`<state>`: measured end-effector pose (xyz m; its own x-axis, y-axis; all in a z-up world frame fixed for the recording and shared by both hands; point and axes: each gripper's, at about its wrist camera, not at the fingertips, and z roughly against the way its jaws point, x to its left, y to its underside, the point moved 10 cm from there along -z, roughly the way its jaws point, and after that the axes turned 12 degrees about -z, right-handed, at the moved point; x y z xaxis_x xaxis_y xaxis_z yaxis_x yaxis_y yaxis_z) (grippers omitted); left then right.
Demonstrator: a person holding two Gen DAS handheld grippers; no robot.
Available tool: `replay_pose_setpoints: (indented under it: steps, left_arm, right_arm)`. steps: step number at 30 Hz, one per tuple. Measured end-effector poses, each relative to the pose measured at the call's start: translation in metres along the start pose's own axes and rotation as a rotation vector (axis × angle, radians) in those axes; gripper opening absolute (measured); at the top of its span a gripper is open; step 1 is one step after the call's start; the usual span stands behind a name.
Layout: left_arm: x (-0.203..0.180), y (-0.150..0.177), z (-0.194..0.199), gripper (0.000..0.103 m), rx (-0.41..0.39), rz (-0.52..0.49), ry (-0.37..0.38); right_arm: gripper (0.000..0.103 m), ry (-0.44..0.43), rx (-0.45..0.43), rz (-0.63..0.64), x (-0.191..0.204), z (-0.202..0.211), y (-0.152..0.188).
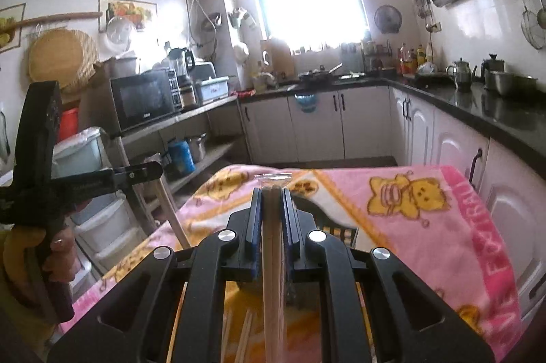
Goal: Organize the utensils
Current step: 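Lift the chopsticks and carry both tools over the green mesh caddy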
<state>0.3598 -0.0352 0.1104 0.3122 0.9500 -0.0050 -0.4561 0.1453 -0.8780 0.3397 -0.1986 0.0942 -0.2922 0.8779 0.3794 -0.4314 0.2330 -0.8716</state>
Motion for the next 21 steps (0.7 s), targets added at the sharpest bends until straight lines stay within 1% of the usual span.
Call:
replay_pose_setpoints:
  steps: [5,10,12,16,21]
  left_arm:
    - [-0.004,-0.036,0.006,0.001,-0.052,-0.017,0.008]
    - [-0.007,-0.057,0.001,0.001,-0.077,-0.04,-0.005]
    - [-0.006,-0.06,-0.004,0.001,-0.077,-0.039,-0.004]
    - [-0.003,-0.063,-0.018,0.001,-0.078,-0.029,-0.002]
    - [0.0,-0.053,-0.04,0.001,-0.057,-0.007,-0.001]
  right_arm:
    - [0.011,0.002,-0.042,-0.001,-0.003,0.001,-0.029]
    - [0.011,0.017,-0.078,-0.004,-0.013,-0.008,-0.05]
    - [0.011,0.005,-0.082,-0.013,-0.015,-0.015,-0.058]
    - [0.011,0.011,-0.102,-0.023,-0.022,-0.029,-0.074]
    - [0.011,0.04,-0.125,-0.021,-0.033,-0.049,-0.08]
